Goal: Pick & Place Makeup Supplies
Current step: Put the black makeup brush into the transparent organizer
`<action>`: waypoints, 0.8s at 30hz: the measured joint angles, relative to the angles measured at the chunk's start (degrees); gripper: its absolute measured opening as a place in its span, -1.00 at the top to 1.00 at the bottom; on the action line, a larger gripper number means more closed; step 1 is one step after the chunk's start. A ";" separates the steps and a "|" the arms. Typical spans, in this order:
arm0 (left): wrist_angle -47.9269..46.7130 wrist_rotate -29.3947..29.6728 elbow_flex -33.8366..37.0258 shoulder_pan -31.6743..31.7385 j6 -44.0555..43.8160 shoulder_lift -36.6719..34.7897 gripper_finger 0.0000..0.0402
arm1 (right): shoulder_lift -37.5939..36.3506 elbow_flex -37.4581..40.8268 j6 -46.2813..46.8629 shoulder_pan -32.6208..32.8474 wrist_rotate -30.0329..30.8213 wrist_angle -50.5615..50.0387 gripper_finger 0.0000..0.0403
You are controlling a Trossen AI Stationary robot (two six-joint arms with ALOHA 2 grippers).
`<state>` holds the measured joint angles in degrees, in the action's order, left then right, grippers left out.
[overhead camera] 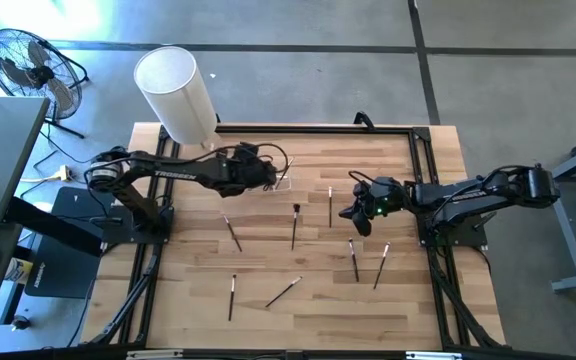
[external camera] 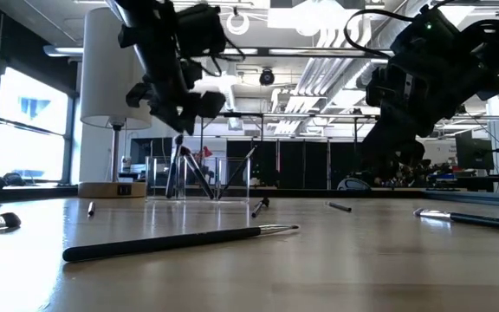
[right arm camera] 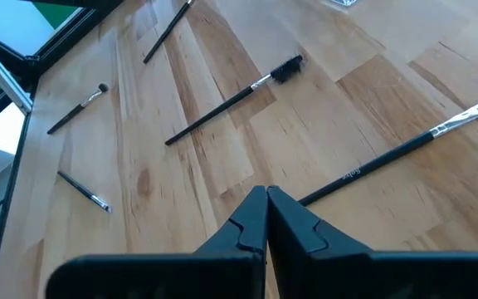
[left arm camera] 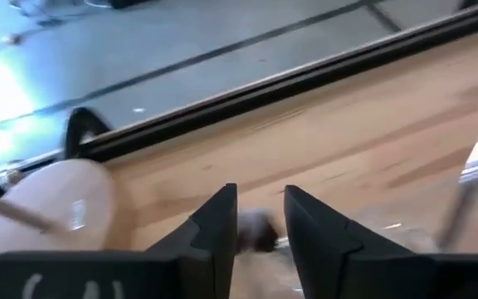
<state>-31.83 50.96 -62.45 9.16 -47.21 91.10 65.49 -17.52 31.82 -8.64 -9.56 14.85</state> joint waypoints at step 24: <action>-1.36 -37.89 -9.43 -17.17 20.26 0.56 0.94 | 0.00 0.00 6.65 3.29 1.75 -0.11 0.99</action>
<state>-33.18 13.07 -71.88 -8.00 -26.95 91.66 65.49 -17.52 38.47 -5.35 -7.81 14.74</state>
